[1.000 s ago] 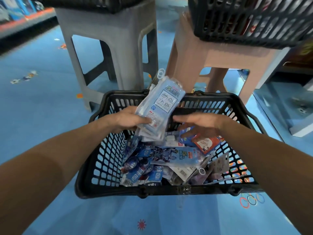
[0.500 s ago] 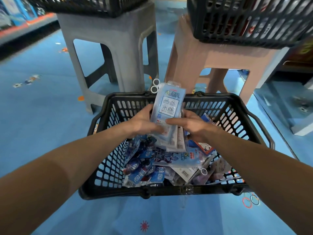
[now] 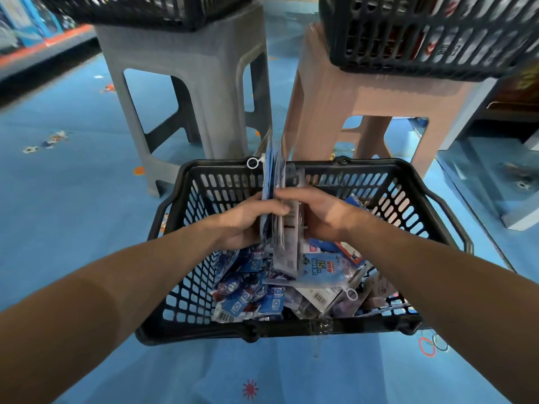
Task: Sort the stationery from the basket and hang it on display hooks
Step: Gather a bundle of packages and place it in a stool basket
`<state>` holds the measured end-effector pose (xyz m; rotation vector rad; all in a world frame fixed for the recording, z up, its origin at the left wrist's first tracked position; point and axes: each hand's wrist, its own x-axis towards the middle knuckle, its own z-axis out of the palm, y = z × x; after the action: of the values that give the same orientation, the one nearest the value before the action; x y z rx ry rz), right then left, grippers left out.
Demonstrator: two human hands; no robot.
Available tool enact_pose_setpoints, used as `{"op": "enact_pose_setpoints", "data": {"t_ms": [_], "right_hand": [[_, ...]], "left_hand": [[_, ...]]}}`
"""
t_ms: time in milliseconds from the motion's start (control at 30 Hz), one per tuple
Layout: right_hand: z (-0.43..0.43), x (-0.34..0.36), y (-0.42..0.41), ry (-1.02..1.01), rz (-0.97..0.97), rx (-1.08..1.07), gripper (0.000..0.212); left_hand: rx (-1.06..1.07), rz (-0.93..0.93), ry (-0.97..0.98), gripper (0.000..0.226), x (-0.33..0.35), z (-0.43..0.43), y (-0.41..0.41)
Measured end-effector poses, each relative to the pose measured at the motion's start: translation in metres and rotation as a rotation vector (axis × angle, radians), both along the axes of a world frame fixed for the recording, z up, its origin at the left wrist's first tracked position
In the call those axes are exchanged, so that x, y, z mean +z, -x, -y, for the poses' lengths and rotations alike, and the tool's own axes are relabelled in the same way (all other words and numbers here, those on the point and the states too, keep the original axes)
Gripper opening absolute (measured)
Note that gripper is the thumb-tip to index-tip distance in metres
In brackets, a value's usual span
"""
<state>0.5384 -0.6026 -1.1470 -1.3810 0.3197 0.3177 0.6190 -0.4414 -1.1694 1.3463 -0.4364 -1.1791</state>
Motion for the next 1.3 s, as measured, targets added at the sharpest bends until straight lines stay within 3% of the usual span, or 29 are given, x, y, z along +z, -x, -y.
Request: {"op": "enact_pose_setpoints", "data": {"t_ms": [67, 133, 267, 400, 500, 567, 633, 700, 733, 767, 867, 967, 1067, 1167, 1300], "right_hand": [[-0.002, 0.001, 0.000, 0.027, -0.031, -0.013, 0.070], [-0.003, -0.001, 0.001, 0.039, -0.024, 0.007, 0.071], [0.001, -0.002, 0.003, 0.046, -0.029, -0.023, 0.057], [0.006, -0.007, 0.000, -0.001, -0.082, -0.246, 0.026], [0.003, -0.005, -0.002, 0.028, -0.085, -0.384, 0.020], [-0.005, -0.001, -0.003, 0.044, -0.082, -0.434, 0.027], [-0.005, -0.011, -0.010, 0.059, -0.066, -0.458, 0.056], [-0.001, -0.032, -0.022, 0.046, -0.020, -0.468, 0.083], [-0.006, -0.030, -0.023, 0.055, -0.003, -0.466, 0.087], [-0.018, -0.016, -0.019, 0.066, 0.031, -0.477, 0.081], [-0.040, 0.002, -0.019, 0.084, 0.128, -0.505, 0.049], [-0.047, 0.005, -0.022, -0.030, 0.103, -0.439, 0.067], [-0.038, 0.007, -0.019, -0.047, 0.064, -0.261, 0.065], [-0.024, -0.001, -0.016, 0.031, 0.004, -0.111, 0.093], [0.007, -0.012, -0.012, 0.212, -0.112, -0.240, 0.088]], "left_hand": [[-0.011, -0.061, -0.010, 0.050, 0.004, -0.003, 0.001], [-0.002, -0.102, -0.020, 0.051, 0.004, -0.006, -0.001], [0.084, -0.218, -0.003, 0.054, 0.005, -0.010, -0.003], [0.181, -0.314, 0.002, 0.047, 0.007, -0.013, -0.004], [0.232, -0.304, -0.007, 0.041, 0.007, -0.014, -0.003], [0.241, -0.266, -0.014, 0.036, 0.008, -0.012, 0.002], [0.243, -0.208, -0.040, 0.040, 0.006, -0.010, 0.005], [0.207, -0.120, -0.055, 0.057, 0.006, -0.008, 0.008], [0.170, -0.077, -0.061, 0.064, 0.006, -0.007, 0.009], [0.125, -0.039, -0.075, 0.065, 0.006, -0.005, 0.011], [0.067, 0.054, -0.094, 0.036, 0.009, 0.001, 0.020], [0.036, 0.081, -0.072, 0.034, 0.012, -0.001, 0.021], [-0.004, 0.116, -0.124, 0.042, 0.012, -0.007, 0.018], [-0.009, 0.118, -0.204, 0.043, 0.013, -0.012, 0.016], [0.026, 0.068, -0.243, 0.051, 0.012, -0.024, 0.005]]}}
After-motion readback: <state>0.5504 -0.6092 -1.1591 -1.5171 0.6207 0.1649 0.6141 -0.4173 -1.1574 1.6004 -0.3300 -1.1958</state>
